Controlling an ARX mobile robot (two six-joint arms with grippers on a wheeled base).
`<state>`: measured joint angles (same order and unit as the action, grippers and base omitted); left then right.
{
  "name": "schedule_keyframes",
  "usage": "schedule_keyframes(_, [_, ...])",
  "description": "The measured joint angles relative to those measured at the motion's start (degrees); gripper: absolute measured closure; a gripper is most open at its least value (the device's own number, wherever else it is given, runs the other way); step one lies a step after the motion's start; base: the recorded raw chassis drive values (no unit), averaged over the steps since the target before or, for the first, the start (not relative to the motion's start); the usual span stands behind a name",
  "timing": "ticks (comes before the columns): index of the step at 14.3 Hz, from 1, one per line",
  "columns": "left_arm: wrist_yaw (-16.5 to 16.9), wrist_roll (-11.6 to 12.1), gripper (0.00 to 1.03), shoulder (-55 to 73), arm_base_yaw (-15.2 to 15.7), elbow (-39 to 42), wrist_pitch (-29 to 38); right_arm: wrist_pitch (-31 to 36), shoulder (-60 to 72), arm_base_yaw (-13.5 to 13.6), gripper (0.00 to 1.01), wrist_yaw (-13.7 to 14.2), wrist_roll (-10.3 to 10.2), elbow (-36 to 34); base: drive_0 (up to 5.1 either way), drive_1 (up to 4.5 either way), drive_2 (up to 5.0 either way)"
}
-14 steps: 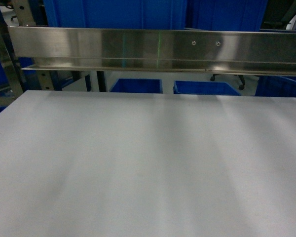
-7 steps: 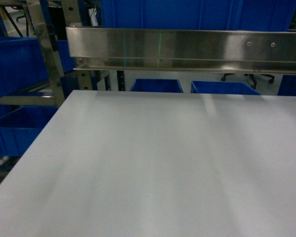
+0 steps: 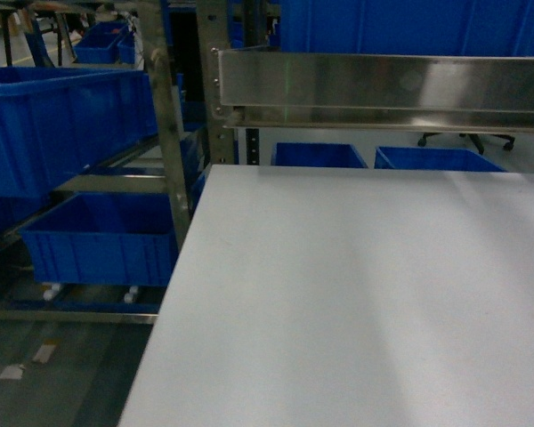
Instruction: Place magnetic block on left shelf second layer
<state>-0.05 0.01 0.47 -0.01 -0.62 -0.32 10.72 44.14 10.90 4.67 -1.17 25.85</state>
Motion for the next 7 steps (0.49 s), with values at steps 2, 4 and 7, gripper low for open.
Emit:
schedule_keyframes(2, [0.0,0.0,0.05,0.0,0.0,0.0,0.1,0.1,0.0,0.0,0.67,0.0,0.0,0.0,-5.0,2.45,2.5])
schedule_keyframes(4, [0.0,0.0,0.05,0.0,0.0,0.0,0.2,0.0,0.0,0.0,0.67,0.0,0.0,0.0,-4.8,3.56,1.3])
schedule_keyframes(7, [0.0,0.0,0.05,0.0,0.0,0.0,0.1,0.1,-0.1,0.0,0.67,0.0,0.2,0.0,-4.7,3.69,1.3])
